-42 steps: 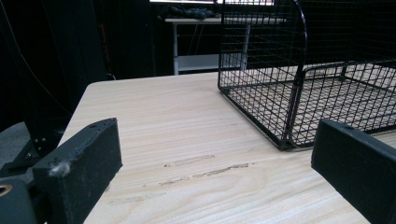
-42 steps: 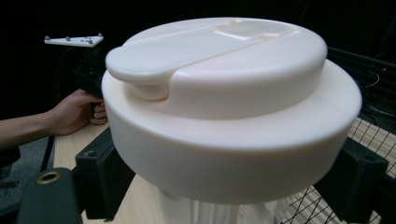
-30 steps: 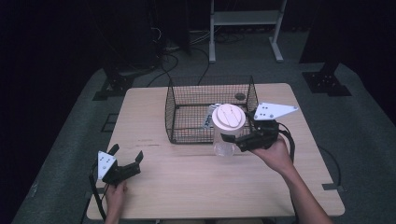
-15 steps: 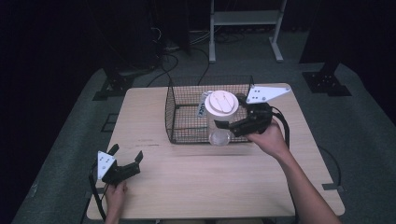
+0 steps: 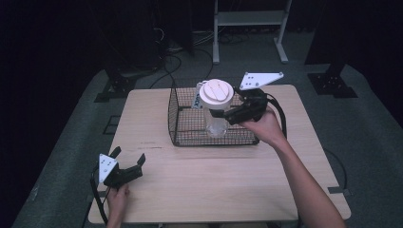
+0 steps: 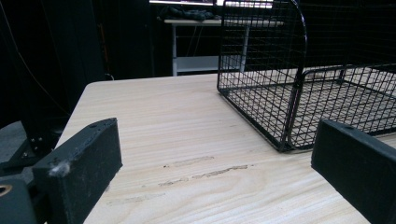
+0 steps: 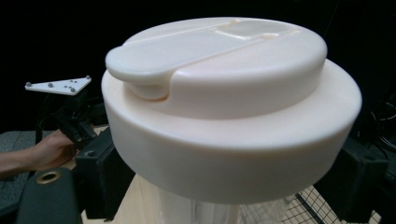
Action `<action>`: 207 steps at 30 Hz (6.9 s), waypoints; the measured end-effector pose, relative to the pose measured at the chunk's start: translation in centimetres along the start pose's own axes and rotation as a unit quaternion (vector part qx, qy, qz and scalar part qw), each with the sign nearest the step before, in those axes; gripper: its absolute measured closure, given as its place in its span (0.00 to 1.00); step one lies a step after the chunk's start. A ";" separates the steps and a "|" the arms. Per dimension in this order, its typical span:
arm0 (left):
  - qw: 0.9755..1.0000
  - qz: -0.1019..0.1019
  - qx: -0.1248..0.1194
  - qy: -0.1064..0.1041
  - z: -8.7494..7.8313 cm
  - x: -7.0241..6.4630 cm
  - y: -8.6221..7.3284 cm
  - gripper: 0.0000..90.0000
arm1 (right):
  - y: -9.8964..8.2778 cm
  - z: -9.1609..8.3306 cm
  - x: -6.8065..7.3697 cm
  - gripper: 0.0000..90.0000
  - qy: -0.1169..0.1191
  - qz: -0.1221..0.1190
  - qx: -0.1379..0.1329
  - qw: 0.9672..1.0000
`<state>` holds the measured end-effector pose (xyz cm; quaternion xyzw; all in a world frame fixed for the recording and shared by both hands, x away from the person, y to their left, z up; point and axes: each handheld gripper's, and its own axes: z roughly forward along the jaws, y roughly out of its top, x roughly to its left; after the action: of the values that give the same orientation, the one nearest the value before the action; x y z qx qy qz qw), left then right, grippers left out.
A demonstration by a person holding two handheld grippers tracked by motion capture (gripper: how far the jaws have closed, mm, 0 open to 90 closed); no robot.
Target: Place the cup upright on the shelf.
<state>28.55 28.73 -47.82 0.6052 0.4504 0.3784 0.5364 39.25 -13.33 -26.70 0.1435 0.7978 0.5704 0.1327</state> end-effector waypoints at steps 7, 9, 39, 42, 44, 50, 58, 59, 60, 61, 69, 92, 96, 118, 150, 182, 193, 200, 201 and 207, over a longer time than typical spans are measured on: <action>1.000 -0.001 -0.001 -0.001 0.0 0.0 0.0 0.01 | 0.7 1.5 -1.6 0.17 0.001 0.004 -0.002 1.000; 1.000 -0.001 -0.002 -0.001 0.0 0.0 0.0 0.01 | 0.8 1.7 -1.8 0.17 0.001 0.004 -0.001 1.000; 1.000 0.001 -0.003 -0.003 0.0 0.0 0.0 0.01 | -1.9 7.3 -7.2 0.17 -0.013 0.040 0.020 0.999; 1.000 0.001 -0.003 -0.004 0.0 0.1 0.0 0.01 | -2.6 8.0 -7.7 0.17 -0.012 0.046 0.019 0.999; 1.000 -0.001 -0.004 -0.004 0.0 0.1 0.0 0.01 | -2.9 8.3 -7.9 0.17 -0.013 0.049 0.021 0.999; 1.000 -0.001 -0.004 -0.005 -0.1 0.1 0.0 0.01 | -3.8 9.5 -8.5 0.17 -0.015 0.052 0.027 0.998; 1.000 -0.002 -0.005 -0.005 -0.1 0.2 0.0 0.01 | -5.3 10.9 -9.5 0.17 -0.024 0.062 0.038 0.997; 1.000 -0.004 -0.005 -0.005 -0.1 0.2 0.0 0.01 | -5.5 11.0 -9.6 0.17 -0.020 0.064 0.038 0.997; 1.000 -0.005 -0.006 -0.005 -0.1 0.2 0.0 0.01 | -5.7 11.2 -9.8 0.17 -0.017 0.066 0.039 0.997; 1.000 -0.005 -0.006 -0.005 -0.1 0.2 0.0 0.01 | -5.7 11.2 -9.8 0.17 -0.017 0.066 0.039 0.997; 1.000 -0.006 -0.008 -0.006 -0.1 0.3 -0.1 0.01 | -7.0 12.6 -10.2 0.17 -0.012 0.070 0.058 0.996; 1.000 -0.008 -0.009 -0.008 -0.2 0.3 -0.1 0.01 | -9.1 13.1 -10.1 0.17 -0.016 0.045 0.083 0.995; 1.000 -0.006 -0.008 -0.008 -0.1 0.3 -0.1 0.01 | -9.3 12.5 -10.1 0.16 -0.018 0.046 0.088 0.995; 1.000 -0.004 -0.007 -0.006 -0.1 0.2 -0.1 0.01 | -9.3 11.9 -9.7 0.10 -0.024 0.034 0.105 0.994; 1.000 -0.003 -0.008 -0.005 -0.1 0.2 -0.1 0.01 | -6.9 10.6 -9.6 0.01 -0.031 0.056 0.033 0.997; 1.000 0.001 -0.006 -0.006 -0.1 0.1 -0.1 0.01 | -5.2 5.7 -7.2 0.01 -0.033 0.066 -0.001 0.997; 1.000 0.002 -0.006 -0.006 -0.1 0.1 -0.1 0.01 | -5.1 4.2 -6.0 0.01 -0.032 0.064 -0.009 0.997; 1.000 0.003 -0.006 -0.006 -0.2 0.0 -0.1 0.01 | -5.0 3.4 -5.2 0.01 -0.027 0.061 0.002 0.998; 1.000 0.003 -0.006 -0.006 -0.2 0.0 -0.1 0.01 | -5.0 3.3 -5.2 0.01 -0.027 0.061 0.003 0.998; 1.000 0.004 -0.006 -0.004 -0.1 0.0 -0.1 0.01 | -5.1 2.4 -5.0 0.01 -0.032 0.062 0.000 0.998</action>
<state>28.49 28.79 -47.86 0.6053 0.4440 0.3806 0.5401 44.39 -14.69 -32.03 0.2109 0.7827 0.5727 0.1221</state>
